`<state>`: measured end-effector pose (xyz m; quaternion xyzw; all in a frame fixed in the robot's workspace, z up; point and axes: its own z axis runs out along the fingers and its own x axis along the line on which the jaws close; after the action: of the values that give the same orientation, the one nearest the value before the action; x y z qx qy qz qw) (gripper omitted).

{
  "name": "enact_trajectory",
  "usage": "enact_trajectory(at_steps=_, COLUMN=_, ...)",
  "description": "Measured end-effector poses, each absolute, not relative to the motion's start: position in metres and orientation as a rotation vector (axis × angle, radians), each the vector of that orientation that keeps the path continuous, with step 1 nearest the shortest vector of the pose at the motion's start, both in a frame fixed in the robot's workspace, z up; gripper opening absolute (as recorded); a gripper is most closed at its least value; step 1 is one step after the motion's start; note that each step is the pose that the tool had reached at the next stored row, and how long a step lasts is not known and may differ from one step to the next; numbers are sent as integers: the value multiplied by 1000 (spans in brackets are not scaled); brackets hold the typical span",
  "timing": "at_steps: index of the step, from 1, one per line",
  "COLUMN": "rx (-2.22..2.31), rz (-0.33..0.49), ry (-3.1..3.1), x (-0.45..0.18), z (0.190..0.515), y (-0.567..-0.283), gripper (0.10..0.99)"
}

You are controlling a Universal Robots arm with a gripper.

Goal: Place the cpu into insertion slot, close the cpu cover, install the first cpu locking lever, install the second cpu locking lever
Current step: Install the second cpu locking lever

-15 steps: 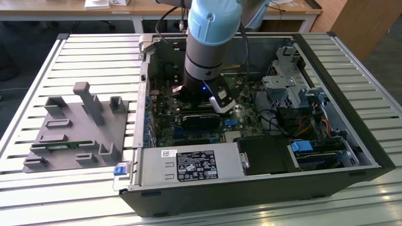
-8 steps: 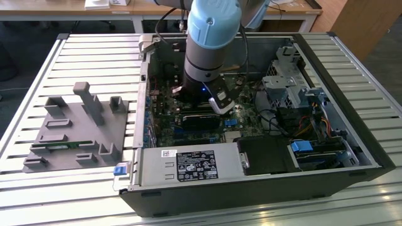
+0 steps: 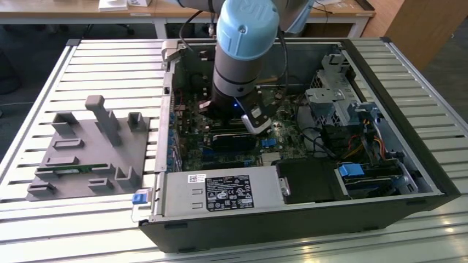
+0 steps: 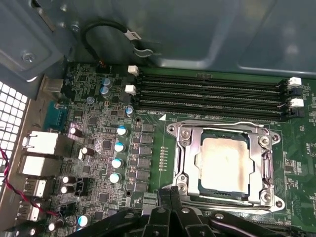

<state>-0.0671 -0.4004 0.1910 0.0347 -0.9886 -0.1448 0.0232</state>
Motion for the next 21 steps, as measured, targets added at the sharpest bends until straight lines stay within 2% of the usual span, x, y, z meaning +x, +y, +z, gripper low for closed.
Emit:
enact_trajectory(at_steps=10, rx=108, rz=-474, ry=-3057, x=-70, z=189, y=-399, gripper=106)
enact_trajectory(at_steps=21, rx=108, rz=-474, ry=-3057, x=-70, z=202, y=-399, gripper=106)
